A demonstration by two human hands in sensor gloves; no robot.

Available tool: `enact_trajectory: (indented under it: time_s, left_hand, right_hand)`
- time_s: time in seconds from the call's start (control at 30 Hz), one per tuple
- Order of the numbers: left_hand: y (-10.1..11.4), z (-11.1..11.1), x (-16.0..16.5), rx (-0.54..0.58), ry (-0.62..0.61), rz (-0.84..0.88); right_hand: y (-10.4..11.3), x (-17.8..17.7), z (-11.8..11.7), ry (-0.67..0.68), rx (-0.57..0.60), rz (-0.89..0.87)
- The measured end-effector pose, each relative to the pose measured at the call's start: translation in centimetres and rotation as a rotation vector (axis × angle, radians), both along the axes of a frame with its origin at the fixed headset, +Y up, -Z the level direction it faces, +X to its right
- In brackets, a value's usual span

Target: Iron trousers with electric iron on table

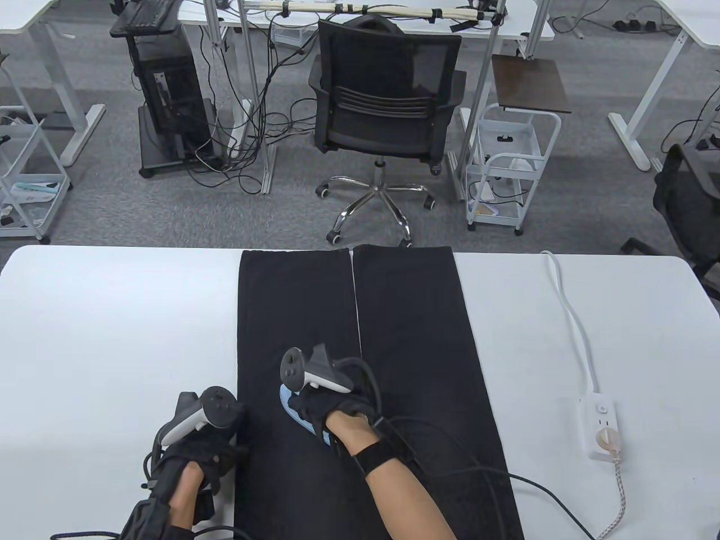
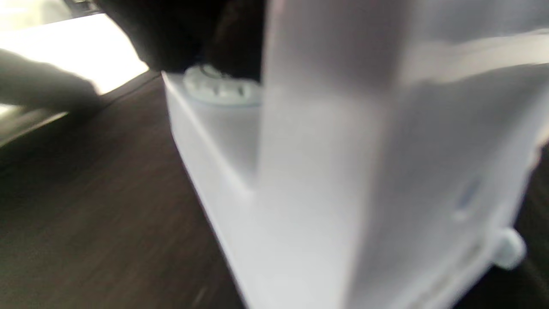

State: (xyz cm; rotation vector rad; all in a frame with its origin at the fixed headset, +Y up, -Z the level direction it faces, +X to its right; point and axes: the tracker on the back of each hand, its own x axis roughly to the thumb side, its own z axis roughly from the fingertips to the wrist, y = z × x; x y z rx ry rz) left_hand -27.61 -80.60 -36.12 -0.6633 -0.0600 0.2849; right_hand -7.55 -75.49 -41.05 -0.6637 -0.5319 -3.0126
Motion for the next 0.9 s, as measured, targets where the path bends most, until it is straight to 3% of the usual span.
enact_trajectory:
  time_s: [0.17, 0.3, 0.47, 0.73, 0.9]
  left_hand:
    - [0.0, 0.1, 0.0, 0.000, 0.002, 0.008]
    - [0.0, 0.1, -0.1, -0.002, 0.002, 0.016]
    - [-0.1, 0.1, -0.1, 0.000, 0.004, 0.024]
    - [-0.1, 0.1, -0.1, 0.003, 0.004, 0.029]
    - [-0.2, 0.2, -0.1, 0.005, 0.007, 0.041]
  right_hand:
    - [-0.1, -0.2, 5.9, 0.177, -0.034, 0.004]
    - [-0.2, -0.3, 12.0, 0.328, -0.052, 0.014]
    - [-0.3, 0.0, 15.3, 0.386, -0.049, 0.020]
    - [-0.4, 0.0, 14.3, 0.366, -0.047, -0.005]
    - [-0.3, -0.5, 9.9, 0.256, -0.022, -0.006]
